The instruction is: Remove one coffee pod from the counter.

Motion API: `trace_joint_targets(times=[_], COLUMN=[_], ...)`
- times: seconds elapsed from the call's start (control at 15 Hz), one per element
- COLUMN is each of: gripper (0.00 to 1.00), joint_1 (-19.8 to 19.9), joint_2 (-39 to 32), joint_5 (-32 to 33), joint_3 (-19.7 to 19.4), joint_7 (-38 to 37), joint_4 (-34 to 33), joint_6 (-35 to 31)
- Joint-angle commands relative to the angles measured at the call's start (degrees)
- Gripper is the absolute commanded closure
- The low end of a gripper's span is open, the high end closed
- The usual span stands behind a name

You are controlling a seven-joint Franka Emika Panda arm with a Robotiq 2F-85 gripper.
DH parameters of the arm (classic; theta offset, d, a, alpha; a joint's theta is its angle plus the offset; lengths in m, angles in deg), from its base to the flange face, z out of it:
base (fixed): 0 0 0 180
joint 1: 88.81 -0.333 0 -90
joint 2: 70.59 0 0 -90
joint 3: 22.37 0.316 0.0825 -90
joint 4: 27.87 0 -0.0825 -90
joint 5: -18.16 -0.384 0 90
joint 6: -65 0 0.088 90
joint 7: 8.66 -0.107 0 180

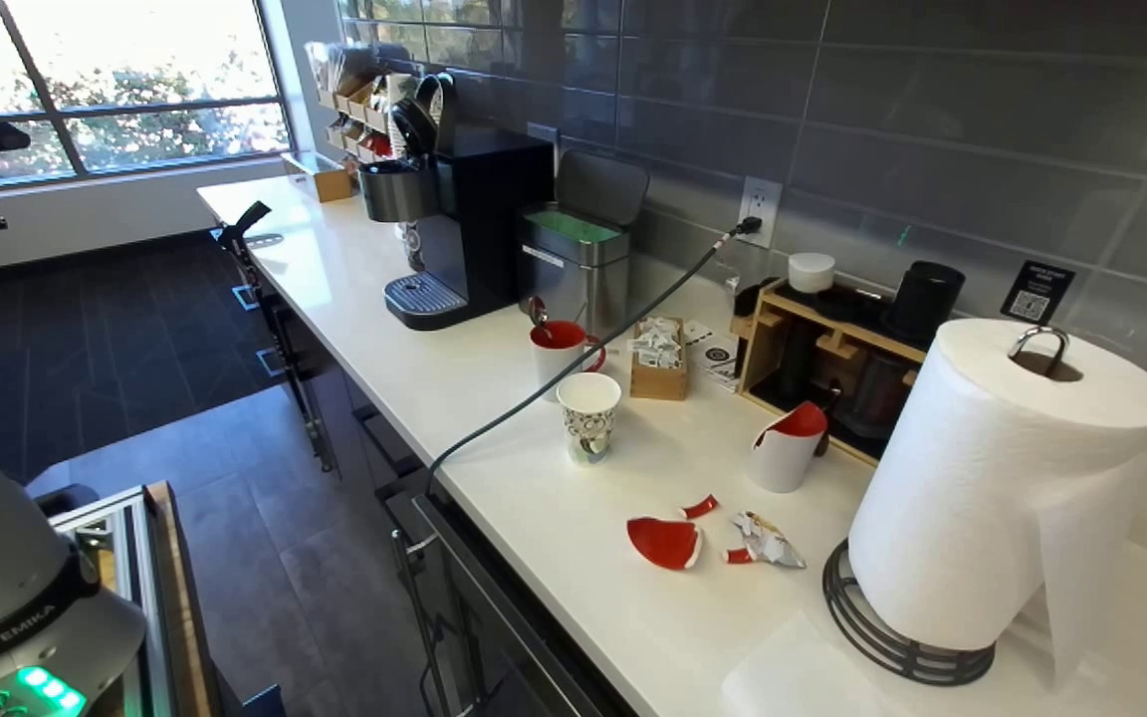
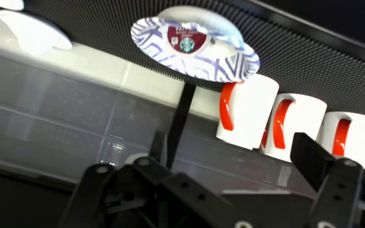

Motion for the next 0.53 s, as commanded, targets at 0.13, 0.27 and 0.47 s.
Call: trace_joint_targets(times=[0.13,0.27,0.47], gripper=[0.0,0.0,0.0], joint_1=[0.6,2.3,3.6], joint_2=[15.8,19.8,17.0], joint_5=[14.5,17.8,15.1], joint_3=[8.5,12.6,14.0], joint_7=[-20.9,-29.9,-26.9], joint_4=[19.4,25.1,20.6], joint_6=[2.2,1.1,2.7])
